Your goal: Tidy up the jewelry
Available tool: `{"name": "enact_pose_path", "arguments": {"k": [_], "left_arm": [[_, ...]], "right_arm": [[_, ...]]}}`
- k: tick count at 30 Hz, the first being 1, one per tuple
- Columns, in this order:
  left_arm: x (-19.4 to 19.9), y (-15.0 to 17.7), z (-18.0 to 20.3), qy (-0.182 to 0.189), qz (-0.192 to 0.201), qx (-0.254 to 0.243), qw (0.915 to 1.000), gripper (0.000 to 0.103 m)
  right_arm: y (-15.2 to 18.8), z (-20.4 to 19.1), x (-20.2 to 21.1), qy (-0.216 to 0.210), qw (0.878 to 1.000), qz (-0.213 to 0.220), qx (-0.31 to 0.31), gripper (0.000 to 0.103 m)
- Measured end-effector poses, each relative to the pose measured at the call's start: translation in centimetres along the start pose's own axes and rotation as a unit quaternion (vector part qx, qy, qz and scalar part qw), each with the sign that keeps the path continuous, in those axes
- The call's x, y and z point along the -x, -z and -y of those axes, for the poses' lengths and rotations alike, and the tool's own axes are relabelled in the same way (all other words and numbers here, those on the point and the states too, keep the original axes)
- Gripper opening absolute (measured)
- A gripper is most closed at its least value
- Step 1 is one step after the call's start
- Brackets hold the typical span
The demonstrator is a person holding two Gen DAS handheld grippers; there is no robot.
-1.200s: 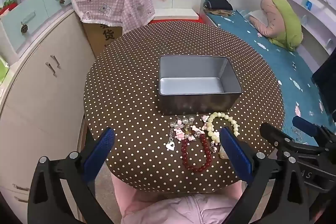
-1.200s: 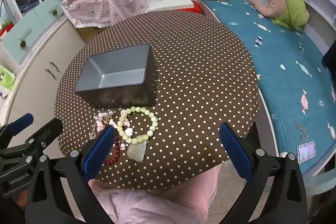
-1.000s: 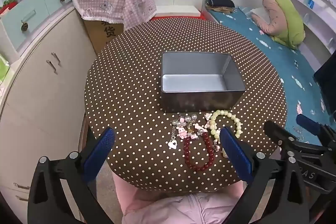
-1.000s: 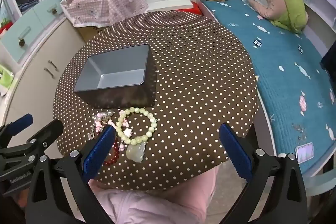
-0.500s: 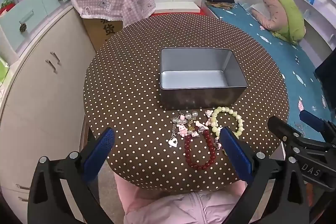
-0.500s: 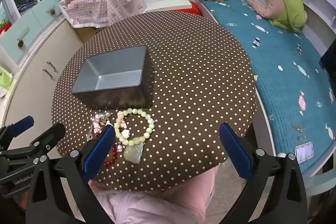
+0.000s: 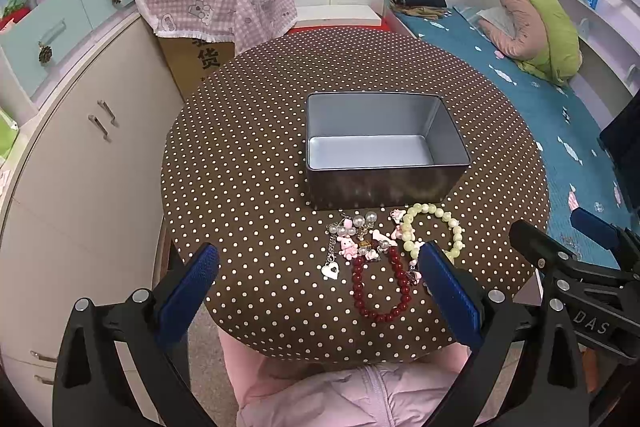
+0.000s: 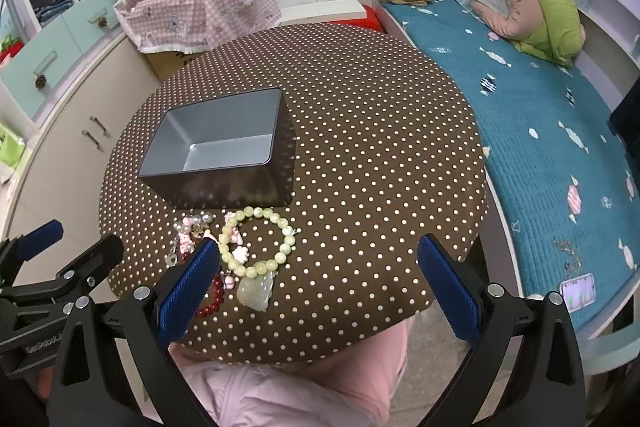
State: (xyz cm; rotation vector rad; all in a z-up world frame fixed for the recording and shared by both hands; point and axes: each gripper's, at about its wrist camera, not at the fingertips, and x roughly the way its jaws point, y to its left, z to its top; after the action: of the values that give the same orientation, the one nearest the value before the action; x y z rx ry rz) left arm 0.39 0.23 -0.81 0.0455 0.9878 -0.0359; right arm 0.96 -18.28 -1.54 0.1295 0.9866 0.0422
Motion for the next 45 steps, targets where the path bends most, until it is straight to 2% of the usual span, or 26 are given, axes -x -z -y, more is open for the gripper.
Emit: {"name": "enact_pose_path", "arguments": {"k": [18, 45], "left_arm": [[0.96, -0.15, -0.12, -0.008, 0.005, 0.0, 1.0, 0.096], [0.5, -0.1, 0.21, 0.008, 0.002, 0.0, 1.0, 0.096]], "right_arm": [[0.03, -0.56, -0.23, -0.005, 1.0, -0.002, 0.006, 0.096], [0.28, -0.36, -0.51, 0.003, 1.0, -0.004, 0.006, 0.096]]}}
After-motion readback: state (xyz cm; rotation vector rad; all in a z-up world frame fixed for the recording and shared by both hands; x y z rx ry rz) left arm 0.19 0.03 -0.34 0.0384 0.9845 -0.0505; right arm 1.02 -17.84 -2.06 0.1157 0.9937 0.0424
